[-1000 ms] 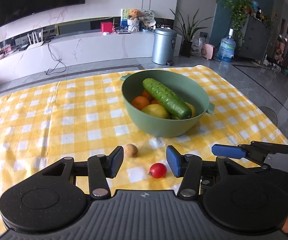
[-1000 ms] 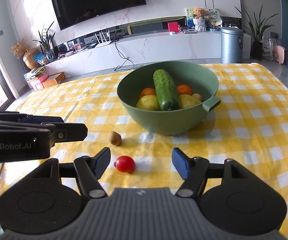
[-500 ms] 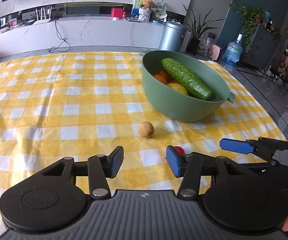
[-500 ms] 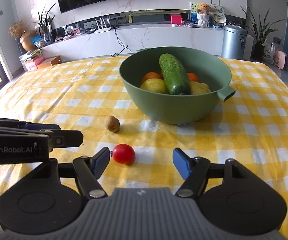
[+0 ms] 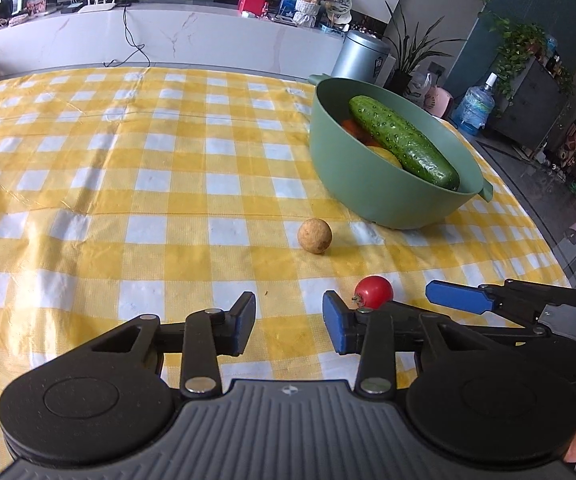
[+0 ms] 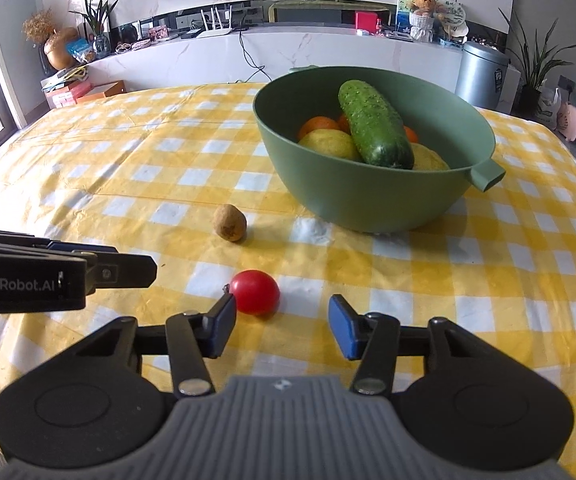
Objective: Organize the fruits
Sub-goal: 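Grasp the red tomato with the right tool while the left tool grasps the last kiwi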
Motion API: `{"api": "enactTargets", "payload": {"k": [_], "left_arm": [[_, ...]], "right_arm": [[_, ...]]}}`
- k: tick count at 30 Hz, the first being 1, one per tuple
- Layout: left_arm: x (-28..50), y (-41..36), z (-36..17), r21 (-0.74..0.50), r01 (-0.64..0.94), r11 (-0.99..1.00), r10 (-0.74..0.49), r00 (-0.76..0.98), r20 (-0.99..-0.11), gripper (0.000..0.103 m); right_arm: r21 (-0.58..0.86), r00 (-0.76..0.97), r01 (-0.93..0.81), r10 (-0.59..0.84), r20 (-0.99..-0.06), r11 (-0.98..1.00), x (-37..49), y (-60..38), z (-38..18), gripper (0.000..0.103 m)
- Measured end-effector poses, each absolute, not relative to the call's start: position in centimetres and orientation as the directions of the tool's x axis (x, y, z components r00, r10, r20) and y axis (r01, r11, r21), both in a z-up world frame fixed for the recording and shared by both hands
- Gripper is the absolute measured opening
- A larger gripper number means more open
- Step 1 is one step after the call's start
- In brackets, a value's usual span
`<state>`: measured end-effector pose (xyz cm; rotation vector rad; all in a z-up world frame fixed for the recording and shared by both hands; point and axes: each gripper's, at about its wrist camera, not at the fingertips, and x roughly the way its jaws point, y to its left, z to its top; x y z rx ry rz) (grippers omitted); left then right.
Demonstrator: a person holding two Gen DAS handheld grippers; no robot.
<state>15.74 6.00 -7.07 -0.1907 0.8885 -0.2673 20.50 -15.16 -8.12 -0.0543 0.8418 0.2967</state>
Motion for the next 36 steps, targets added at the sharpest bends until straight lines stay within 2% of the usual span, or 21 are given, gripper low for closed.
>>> {"api": "enactTargets", "payload": {"k": [14, 18, 25, 31, 36], "left_arm": [[16.6, 6.1, -7.8, -0.255, 0.11, 0.961, -0.268, 0.604, -0.75, 0.043], [17.0, 5.9, -8.0, -0.259, 0.114, 0.959, -0.273, 0.608, -0.746, 0.043], [17.6, 5.4, -8.2, -0.256, 0.135, 0.957, -0.283, 0.618, -0.733, 0.043], [18.5, 4.1, -8.1, -0.194, 0.188, 0.963, -0.27, 0.647, -0.713, 0.043], [19.8, 3.3, -8.0, -0.199, 0.225, 0.954, -0.3, 0.667, -0.682, 0.043]], "right_arm": [[0.058, 0.623, -0.337, 0.269, -0.734, 0.94, 21.7, -13.1, -9.1, 0.042], [0.07, 0.609, -0.337, 0.275, -0.744, 0.939, 21.9, -13.1, -9.3, 0.034], [0.092, 0.597, -0.324, 0.279, -0.752, 0.941, 22.3, -13.3, -9.6, 0.031], [0.114, 0.631, -0.21, 0.224, -0.743, 0.971, 23.3, -15.4, -9.3, 0.031], [0.123, 0.644, -0.13, 0.178, -0.744, 0.984, 24.0, -17.0, -9.2, 0.031]]}}
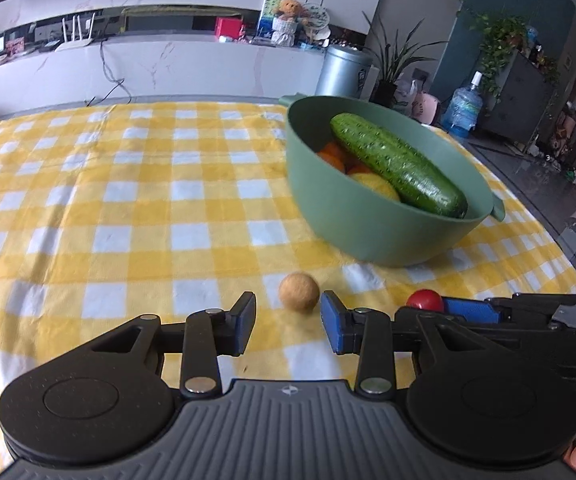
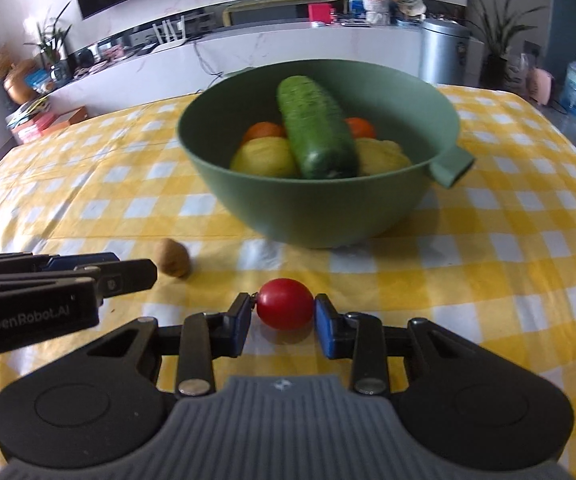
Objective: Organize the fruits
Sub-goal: 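Grasp the red tomato with the right tool while the left tool grasps the last kiwi, then lift the tomato with the right tool while the left tool lifts the kiwi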
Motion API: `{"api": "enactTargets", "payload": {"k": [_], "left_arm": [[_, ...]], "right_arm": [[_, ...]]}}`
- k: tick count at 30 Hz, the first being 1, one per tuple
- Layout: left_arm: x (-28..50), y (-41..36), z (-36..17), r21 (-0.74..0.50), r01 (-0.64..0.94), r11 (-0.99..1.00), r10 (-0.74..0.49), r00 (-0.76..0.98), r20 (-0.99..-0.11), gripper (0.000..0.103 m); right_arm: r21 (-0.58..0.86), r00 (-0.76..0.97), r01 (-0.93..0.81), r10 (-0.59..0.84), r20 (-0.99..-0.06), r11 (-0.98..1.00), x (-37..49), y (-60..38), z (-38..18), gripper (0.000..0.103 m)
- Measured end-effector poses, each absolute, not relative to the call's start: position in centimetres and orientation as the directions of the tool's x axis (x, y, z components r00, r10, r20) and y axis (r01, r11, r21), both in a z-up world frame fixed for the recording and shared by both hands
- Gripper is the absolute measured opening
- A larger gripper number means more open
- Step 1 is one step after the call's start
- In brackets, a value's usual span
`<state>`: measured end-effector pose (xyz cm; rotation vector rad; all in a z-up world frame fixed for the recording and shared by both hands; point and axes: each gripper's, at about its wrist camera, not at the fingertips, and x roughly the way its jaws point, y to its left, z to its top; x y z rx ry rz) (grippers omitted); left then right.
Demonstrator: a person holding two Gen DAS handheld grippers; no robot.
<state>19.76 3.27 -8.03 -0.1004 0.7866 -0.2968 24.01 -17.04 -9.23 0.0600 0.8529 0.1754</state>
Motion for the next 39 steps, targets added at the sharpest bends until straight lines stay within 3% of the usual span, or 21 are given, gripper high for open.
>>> {"api": "enactTargets", "payload": {"k": [16, 22, 35, 39], "left_arm": [[20.8, 1.8, -9.5, -0.19, 0.261, 0.946, -0.319, 0.667, -0.674, 0.044], [21.0, 1.9, -9.9, -0.247, 0.262, 0.933, -0.36, 0.661, -0.658, 0.033], [20.3, 2.1, -8.9, -0.26, 0.248, 0.933, -0.358, 0.702, -0.616, 0.03], [19.6, 2.5, -7.5, -0.276, 0.233, 0.933, -0.356, 0.721, -0.595, 0.029]], "right_arm": [[0.165, 0.628, -0.085, 0.181, -0.757, 0.983, 24.5, -18.1, -9.7, 0.031], [0.164, 0.628, -0.087, 0.182, -0.757, 0.983, 24.4, -18.0, -9.7, 0.031], [0.175, 0.636, -0.084, 0.188, -0.748, 0.981, 24.1, -18.2, -9.4, 0.031], [0.192, 0.65, -0.089, 0.203, -0.733, 0.977, 23.3, -18.5, -8.7, 0.024]]}}
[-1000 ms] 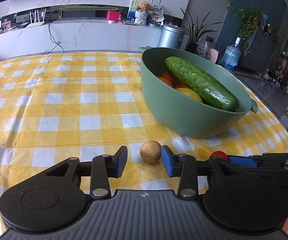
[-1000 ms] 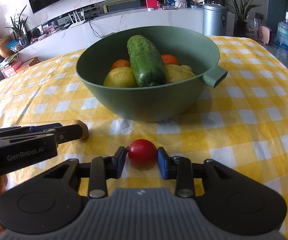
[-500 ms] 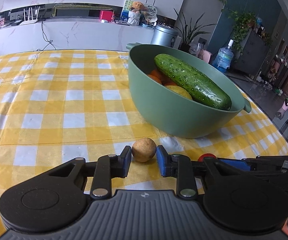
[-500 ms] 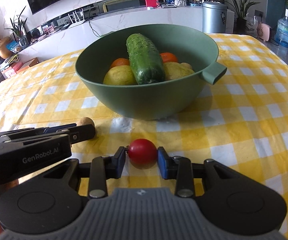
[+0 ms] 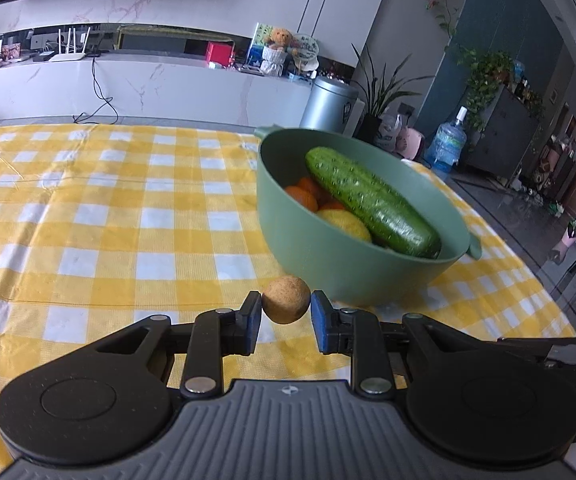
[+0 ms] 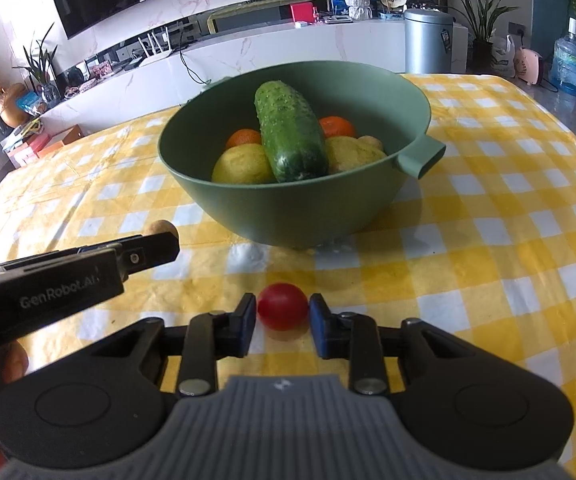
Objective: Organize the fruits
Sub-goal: 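Lift the tomato with the right tool while the left tool lifts the kiwi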
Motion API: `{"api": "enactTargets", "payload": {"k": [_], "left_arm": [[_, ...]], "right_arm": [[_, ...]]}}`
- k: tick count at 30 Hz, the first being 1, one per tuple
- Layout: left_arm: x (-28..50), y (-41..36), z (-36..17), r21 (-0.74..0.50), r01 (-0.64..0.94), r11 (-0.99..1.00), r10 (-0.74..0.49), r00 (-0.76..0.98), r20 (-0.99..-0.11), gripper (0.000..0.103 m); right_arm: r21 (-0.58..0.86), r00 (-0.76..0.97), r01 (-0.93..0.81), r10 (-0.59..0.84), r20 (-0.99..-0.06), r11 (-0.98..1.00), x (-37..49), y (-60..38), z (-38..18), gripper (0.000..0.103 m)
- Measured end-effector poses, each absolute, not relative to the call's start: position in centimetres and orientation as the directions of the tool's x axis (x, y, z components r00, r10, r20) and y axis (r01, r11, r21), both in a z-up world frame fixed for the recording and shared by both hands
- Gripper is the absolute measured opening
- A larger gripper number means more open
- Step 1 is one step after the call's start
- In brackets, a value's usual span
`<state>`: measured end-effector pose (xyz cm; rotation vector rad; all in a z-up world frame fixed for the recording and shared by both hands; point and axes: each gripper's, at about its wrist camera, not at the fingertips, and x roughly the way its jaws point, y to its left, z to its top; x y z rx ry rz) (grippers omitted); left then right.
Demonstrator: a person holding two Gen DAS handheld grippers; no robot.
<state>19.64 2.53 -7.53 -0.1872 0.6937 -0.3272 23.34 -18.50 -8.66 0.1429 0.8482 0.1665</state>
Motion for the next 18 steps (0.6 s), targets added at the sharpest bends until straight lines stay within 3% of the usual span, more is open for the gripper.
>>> {"api": "enactTargets", "payload": {"k": [6, 14, 18], "left_arm": [[18.5, 2.6, -6.1, -0.277, 0.22, 0.935, -0.346, 0.731, -0.588, 0.03], [17.3, 2.8, -6.2, -0.271, 0.195, 0.943, -0.326, 0.714, -0.619, 0.03], [17.2, 2.7, -6.3, -0.262, 0.198, 0.944, -0.322, 0.713, -0.622, 0.03]], "right_arm": [[0.211, 0.672, -0.093, 0.218, -0.708, 0.973, 22.1, -19.1, -7.6, 0.024], [0.186, 0.626, -0.093, 0.203, -0.753, 0.978, 22.1, -18.8, -8.6, 0.027], [0.184, 0.642, -0.075, 0.189, -0.743, 0.98, 22.6, -18.9, -8.7, 0.039]]}}
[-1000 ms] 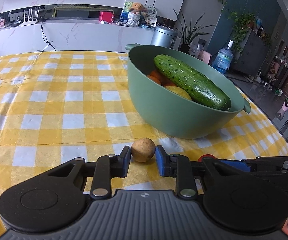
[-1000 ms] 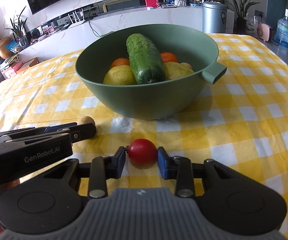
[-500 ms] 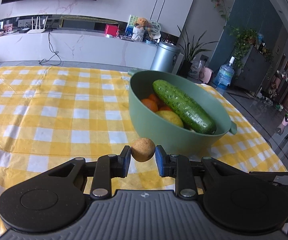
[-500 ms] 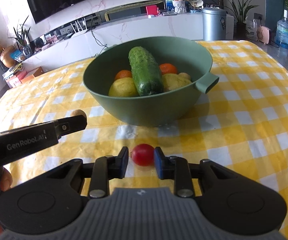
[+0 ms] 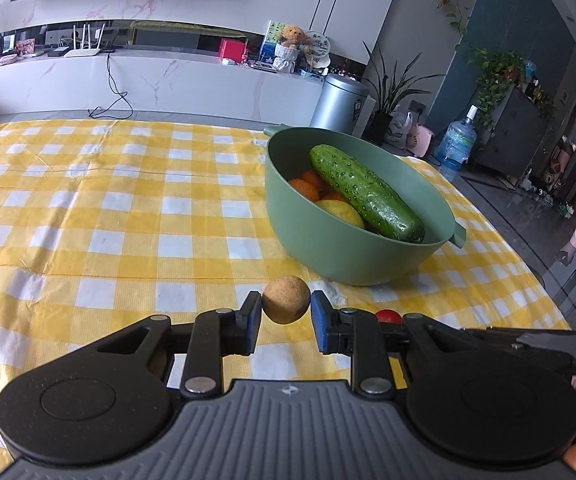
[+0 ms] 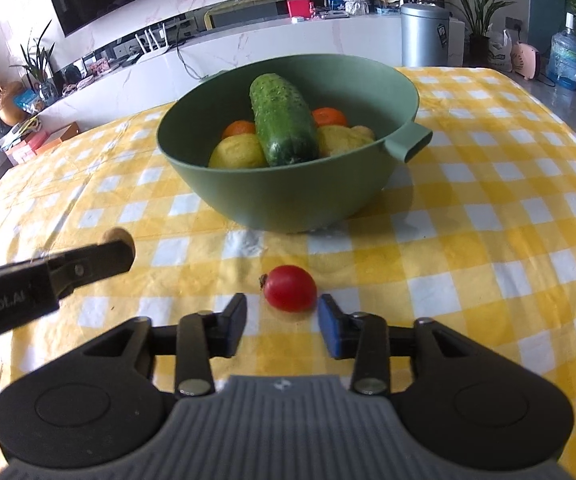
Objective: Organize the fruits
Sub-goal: 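Lift the tomato with the right tool while the left tool lifts the kiwi, then carry the tomato and kiwi into the colander and open both tools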
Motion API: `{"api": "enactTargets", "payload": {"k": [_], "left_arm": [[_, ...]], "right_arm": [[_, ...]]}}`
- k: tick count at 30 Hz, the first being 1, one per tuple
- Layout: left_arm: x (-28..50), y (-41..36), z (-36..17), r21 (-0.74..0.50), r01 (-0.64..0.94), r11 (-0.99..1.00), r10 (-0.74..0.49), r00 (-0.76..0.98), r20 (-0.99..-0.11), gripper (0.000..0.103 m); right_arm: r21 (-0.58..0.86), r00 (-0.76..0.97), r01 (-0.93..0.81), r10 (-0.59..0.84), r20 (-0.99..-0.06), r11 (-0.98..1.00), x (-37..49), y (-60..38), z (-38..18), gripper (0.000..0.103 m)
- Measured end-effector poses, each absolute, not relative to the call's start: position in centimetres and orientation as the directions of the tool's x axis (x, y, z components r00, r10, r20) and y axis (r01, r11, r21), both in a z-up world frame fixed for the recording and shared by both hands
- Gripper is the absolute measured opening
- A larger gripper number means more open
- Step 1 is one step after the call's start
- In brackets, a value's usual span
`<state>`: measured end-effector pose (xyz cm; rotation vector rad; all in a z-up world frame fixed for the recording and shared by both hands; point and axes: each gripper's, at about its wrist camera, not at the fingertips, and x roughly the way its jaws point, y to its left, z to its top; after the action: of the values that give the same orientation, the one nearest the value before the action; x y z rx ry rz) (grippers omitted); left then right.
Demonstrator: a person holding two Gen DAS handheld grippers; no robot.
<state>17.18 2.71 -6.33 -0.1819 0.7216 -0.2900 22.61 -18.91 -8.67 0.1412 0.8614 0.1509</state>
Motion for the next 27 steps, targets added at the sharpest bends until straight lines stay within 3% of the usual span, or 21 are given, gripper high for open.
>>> {"api": "enactTargets", "payload": {"k": [6, 10, 15, 27], "left_arm": [[17.2, 2.8, -6.5, -0.271, 0.195, 0.943, -0.326, 0.71, -0.624, 0.03], [17.3, 2.9, -6.6, -0.273, 0.194, 0.942, -0.328, 0.708, -0.626, 0.03], [17.3, 2.8, -6.5, -0.273, 0.197, 0.942, -0.329, 0.714, -0.618, 0.03], [18.4, 1.1, -2.9, -0.278, 0.234, 0.932, -0.36, 0.706, -0.61, 0.029]], "right_arm": [[0.169, 0.646, -0.08, 0.18, -0.742, 0.982, 23.7, -18.5, -9.2, 0.038], [0.158, 0.643, -0.091, 0.179, -0.745, 0.983, 23.9, -18.2, -9.3, 0.029], [0.167, 0.649, -0.099, 0.191, -0.736, 0.981, 23.7, -18.2, -8.9, 0.029], [0.175, 0.761, -0.181, 0.251, -0.598, 0.968, 19.9, -19.6, -2.8, 0.028]]}}
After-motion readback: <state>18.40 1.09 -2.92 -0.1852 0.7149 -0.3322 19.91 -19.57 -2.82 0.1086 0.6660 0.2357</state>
